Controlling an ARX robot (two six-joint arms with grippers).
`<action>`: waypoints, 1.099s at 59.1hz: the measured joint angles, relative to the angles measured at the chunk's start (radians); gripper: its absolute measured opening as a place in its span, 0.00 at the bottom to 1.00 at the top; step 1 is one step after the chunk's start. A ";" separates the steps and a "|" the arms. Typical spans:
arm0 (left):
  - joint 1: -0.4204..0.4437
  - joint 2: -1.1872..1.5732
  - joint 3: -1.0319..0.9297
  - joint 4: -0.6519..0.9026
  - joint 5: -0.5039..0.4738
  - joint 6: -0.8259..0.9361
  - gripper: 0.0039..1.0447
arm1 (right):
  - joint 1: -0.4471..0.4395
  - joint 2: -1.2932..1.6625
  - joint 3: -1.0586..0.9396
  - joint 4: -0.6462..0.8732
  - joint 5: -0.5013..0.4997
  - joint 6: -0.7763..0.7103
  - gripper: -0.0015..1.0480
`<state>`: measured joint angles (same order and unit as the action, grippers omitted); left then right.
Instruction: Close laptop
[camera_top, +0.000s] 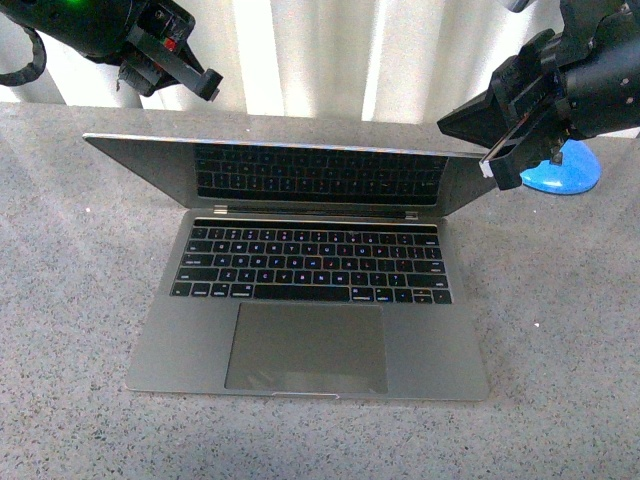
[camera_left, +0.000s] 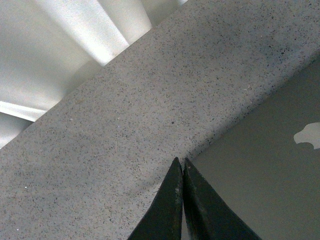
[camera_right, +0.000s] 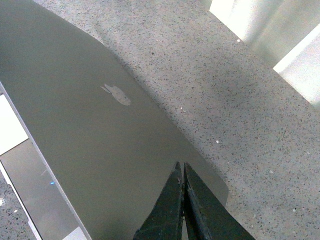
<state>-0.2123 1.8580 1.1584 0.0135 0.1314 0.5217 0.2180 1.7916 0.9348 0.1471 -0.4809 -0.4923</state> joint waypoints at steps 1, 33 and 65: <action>0.000 -0.002 -0.005 -0.001 0.000 -0.004 0.03 | 0.001 0.000 -0.002 0.002 0.000 0.000 0.01; -0.018 -0.013 -0.106 0.014 0.004 -0.068 0.03 | 0.009 0.002 -0.036 0.025 0.005 0.007 0.01; -0.030 -0.035 -0.151 0.013 0.009 -0.119 0.03 | 0.031 0.013 -0.083 0.057 0.013 0.021 0.01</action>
<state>-0.2424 1.8233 1.0069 0.0269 0.1406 0.4023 0.2489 1.8046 0.8520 0.2039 -0.4683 -0.4713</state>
